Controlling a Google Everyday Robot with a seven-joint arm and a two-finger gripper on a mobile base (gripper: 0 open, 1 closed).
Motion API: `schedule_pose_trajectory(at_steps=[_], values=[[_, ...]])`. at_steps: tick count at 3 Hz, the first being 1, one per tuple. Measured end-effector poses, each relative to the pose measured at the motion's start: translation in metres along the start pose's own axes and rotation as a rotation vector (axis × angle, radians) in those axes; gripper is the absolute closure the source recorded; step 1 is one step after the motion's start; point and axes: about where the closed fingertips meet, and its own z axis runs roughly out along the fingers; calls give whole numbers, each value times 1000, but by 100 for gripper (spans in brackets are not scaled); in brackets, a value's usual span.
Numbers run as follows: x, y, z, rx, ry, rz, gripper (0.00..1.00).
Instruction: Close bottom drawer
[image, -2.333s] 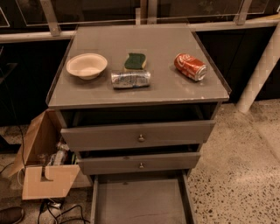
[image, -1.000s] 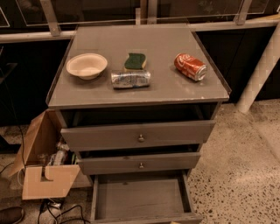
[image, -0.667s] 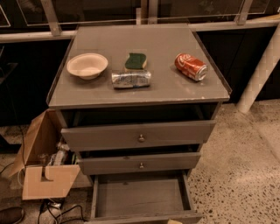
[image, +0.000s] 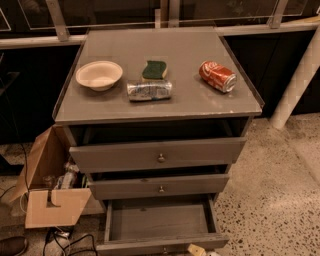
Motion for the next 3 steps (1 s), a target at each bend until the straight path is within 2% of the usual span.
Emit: schedule_pose_trajectory(at_steps=[2,3], values=[[-13,-24,14,60,-49,43,100],[-21,-25,30,75,-80,49,100]])
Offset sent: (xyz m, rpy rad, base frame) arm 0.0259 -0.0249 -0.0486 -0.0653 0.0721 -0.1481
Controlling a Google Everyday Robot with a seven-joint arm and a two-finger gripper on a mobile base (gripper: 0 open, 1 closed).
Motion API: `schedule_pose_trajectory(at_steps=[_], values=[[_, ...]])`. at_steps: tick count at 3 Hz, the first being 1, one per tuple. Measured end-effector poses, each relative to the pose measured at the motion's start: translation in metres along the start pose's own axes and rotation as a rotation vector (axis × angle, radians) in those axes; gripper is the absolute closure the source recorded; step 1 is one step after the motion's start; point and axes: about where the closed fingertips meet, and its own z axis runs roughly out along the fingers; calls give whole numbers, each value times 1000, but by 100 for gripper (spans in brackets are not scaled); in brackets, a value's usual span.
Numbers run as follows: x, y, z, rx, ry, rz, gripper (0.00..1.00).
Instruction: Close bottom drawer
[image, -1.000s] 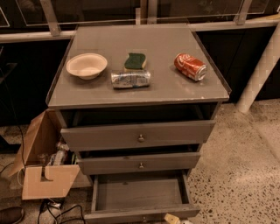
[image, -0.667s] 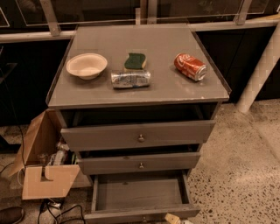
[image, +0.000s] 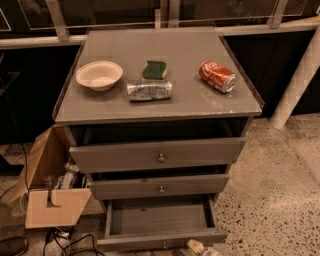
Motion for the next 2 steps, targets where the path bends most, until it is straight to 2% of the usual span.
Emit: schedule_pose_trajectory(at_steps=[2], values=[[0,11,29,-14,1,7,100]])
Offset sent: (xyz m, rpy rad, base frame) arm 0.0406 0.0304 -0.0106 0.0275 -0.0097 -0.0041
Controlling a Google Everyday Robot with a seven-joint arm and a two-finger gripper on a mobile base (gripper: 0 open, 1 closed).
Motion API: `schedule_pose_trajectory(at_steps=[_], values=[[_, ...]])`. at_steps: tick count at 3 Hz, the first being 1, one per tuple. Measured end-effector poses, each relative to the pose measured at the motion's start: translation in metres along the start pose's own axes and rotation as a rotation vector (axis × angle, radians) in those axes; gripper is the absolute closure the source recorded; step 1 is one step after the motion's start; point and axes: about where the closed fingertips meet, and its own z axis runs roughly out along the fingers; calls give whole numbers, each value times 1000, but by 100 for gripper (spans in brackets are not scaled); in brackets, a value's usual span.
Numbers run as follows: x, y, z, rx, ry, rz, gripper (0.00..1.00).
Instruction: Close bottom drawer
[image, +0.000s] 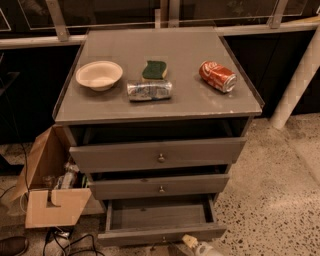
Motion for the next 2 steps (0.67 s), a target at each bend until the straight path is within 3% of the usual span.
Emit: schedule_pose_trajectory(at_steps=[2], values=[[-5,3,34,-10,9,-10,100]])
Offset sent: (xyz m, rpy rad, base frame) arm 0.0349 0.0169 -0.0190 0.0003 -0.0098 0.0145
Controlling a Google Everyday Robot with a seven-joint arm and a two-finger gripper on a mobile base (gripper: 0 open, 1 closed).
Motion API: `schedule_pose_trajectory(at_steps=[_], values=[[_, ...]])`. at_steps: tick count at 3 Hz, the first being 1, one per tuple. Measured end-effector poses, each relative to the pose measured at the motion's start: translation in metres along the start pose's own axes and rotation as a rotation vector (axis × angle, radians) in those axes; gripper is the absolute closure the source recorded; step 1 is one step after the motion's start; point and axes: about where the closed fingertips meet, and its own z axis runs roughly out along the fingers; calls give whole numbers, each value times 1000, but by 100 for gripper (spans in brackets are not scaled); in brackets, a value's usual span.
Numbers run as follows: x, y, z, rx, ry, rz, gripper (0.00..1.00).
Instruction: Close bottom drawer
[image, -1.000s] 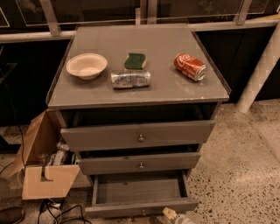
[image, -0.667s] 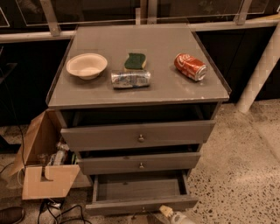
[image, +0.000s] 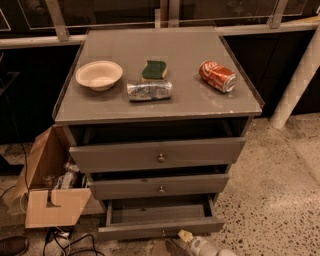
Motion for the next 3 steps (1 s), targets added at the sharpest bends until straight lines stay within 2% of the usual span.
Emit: schedule_pose_trajectory(at_steps=[1,2,3], values=[[0,0,0,0,0,1,100],[-2,2,4,-2,-17,54,100],[-5,2,7,-1,-30,71,100]])
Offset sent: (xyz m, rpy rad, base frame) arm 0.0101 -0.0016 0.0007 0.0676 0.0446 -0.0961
